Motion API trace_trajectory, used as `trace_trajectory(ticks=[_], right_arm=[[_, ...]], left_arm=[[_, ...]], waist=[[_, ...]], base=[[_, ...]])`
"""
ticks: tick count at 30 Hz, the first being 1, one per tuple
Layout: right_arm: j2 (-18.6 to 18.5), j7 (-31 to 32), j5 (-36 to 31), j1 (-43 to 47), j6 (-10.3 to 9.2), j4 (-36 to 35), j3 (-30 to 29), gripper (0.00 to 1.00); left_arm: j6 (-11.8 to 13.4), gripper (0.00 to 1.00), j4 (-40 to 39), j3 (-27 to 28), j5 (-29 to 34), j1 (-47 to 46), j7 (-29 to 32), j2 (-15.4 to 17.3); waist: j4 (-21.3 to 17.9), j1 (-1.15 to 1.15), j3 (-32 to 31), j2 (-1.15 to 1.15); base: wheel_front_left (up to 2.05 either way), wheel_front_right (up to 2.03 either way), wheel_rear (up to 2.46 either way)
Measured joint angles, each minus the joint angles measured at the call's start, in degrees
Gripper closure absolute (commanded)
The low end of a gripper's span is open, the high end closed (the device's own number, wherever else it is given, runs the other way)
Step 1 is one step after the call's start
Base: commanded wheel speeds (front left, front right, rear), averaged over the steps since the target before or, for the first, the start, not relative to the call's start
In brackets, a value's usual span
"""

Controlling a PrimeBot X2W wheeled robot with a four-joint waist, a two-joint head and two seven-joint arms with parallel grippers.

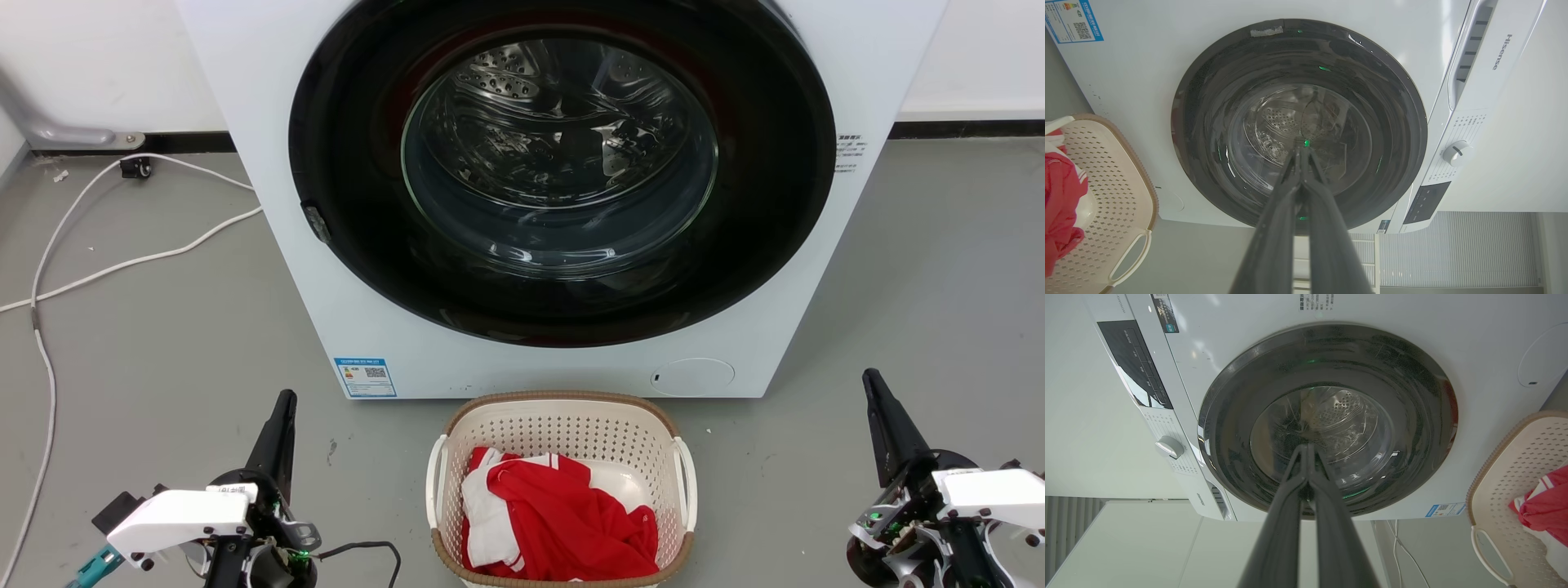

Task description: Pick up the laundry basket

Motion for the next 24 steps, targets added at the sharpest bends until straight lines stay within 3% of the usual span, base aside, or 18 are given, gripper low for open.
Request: trace_trajectory(ticks=[15,16,24], right_arm=[[0.1,0.1,-0.1,0.0,0.00,0.0,-0.2,1.00],[0.1,0.0,-0.1,0.1,0.01,0.2,-0.1,0.00],[0.3,-1.4,-1.1,1.8,-0.01,1.5,0.7,0.00]], left_arm=[[0.0,1.00,0.0,0.1,0.0,0.0,0.0,-0.1],[0.0,0.00,0.3,0.1,0.0,0.1,0.0,-0.1],[0.0,0.00,1.5,-1.9,2.5,1.4,-1.6,-0.6]], waist=[[0.0,0.00,0.0,0.00],[0.0,0.00,0.0,0.00],[0.0,0.00,-0.1,0.00]], base=[[0.00,0.00,0.00],[0.00,0.00,0.00],[0.00,0.00,0.00]])
